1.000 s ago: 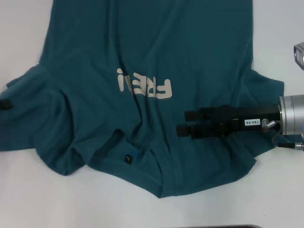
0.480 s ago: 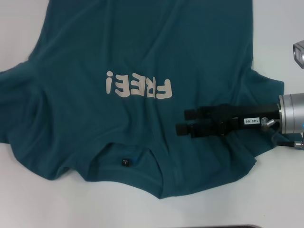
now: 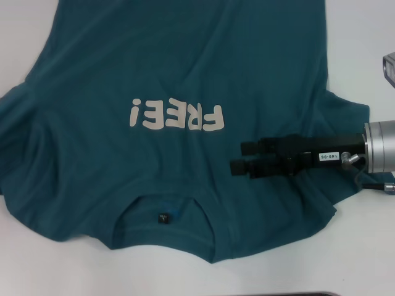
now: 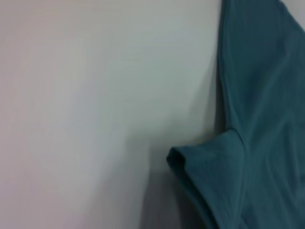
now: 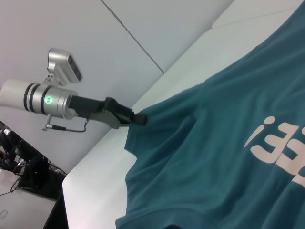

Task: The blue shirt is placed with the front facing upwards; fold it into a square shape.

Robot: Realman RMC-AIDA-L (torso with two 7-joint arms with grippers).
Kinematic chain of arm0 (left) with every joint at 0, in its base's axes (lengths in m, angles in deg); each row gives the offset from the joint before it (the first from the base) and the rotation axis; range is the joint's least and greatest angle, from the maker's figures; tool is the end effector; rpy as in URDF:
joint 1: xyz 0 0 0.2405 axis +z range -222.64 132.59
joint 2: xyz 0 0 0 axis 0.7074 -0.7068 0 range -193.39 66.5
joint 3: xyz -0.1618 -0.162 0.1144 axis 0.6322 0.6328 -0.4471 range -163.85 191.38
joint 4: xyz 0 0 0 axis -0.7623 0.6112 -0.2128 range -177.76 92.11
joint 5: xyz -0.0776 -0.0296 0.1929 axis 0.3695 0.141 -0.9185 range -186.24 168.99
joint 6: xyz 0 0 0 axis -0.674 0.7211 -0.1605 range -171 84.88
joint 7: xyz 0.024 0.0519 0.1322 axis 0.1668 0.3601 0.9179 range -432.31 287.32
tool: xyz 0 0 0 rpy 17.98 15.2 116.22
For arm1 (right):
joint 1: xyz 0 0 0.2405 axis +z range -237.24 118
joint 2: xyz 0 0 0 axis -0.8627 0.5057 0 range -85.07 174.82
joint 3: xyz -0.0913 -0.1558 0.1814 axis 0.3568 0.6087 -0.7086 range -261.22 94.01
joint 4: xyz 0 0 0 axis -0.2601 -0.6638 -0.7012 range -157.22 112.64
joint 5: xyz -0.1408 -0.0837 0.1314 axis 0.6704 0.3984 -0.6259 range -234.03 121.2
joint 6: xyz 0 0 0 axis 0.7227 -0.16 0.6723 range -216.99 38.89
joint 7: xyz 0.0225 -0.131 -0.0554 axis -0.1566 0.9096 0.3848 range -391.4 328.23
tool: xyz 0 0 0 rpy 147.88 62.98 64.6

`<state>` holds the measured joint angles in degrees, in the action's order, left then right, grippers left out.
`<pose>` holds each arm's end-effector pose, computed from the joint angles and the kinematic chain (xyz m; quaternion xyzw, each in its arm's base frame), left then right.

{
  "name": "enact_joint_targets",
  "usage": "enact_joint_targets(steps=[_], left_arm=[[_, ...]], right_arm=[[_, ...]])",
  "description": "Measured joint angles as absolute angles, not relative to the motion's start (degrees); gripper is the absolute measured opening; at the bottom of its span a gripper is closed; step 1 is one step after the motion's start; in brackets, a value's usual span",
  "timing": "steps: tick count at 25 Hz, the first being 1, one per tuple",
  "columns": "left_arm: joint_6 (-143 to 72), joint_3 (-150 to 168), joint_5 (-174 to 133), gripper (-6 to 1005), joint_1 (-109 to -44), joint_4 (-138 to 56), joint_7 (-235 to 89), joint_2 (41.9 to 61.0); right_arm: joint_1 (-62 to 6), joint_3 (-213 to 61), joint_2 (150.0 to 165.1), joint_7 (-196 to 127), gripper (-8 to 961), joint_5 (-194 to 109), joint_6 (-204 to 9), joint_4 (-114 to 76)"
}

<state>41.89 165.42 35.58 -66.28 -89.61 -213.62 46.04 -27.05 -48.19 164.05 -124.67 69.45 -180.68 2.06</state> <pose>-0.3874 0.2919 0.1107 -0.6473 -0.7138 -0.1405 0.2276 0.2732 0.2928 -0.0459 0.8912 -0.3966 -0.2199 0.0129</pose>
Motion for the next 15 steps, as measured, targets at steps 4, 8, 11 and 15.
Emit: enact_joint_targets(steps=[4, 8, 11, 15], left_arm=[[42.9, 165.5, 35.6, 26, -65.3, -90.5, -213.2, 46.39], [44.9, 165.5, 35.6, 26, -64.9, -90.7, -212.6, 46.52], [45.5, 165.5, 35.6, 25, -64.6, -90.9, -212.5, 46.65], [47.2, 166.1, 35.6, 25, -63.9, -92.2, -211.8, 46.96]], right_arm=[[-26.9, -48.2, 163.92, -125.1, 894, 69.4, -180.7, 2.1], [-26.8, -48.1, 163.89, -125.2, 893, 69.4, -180.8, 2.1], [-26.8, -48.1, 163.83, -125.2, 892, 69.4, -180.8, 2.1], [-26.9, -48.2, 163.74, -125.2, 891, 69.4, -180.8, 2.1]])
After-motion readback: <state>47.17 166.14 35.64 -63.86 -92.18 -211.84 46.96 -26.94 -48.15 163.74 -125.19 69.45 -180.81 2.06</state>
